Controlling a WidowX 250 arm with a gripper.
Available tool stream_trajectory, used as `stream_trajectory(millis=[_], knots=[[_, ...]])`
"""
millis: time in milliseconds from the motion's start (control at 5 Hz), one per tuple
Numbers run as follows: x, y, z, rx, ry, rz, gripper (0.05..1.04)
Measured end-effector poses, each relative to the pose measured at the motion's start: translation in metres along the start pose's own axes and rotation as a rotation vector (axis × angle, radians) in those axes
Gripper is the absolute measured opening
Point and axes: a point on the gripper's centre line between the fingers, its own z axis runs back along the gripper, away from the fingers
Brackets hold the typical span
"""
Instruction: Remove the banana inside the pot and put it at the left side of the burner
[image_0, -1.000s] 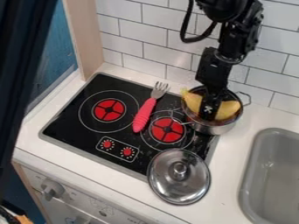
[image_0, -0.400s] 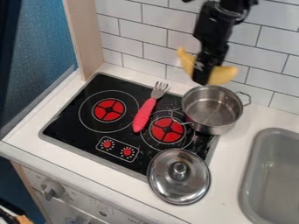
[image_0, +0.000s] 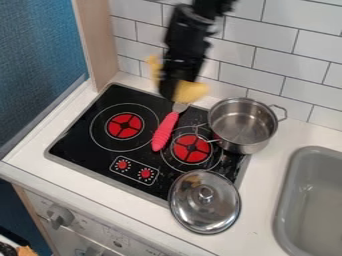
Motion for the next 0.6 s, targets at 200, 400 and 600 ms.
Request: stream_trajectory(millis=[200,400,600], knots=[[0.023,0.028,-0.015,0.023,-0.003,-0.034,0.605],[0.048,0.048,-0.027,0.115,-0.055,-0.125,0.604],[0.065,0.068,-0.048,0.139,-0.015,-0.151,0.604]])
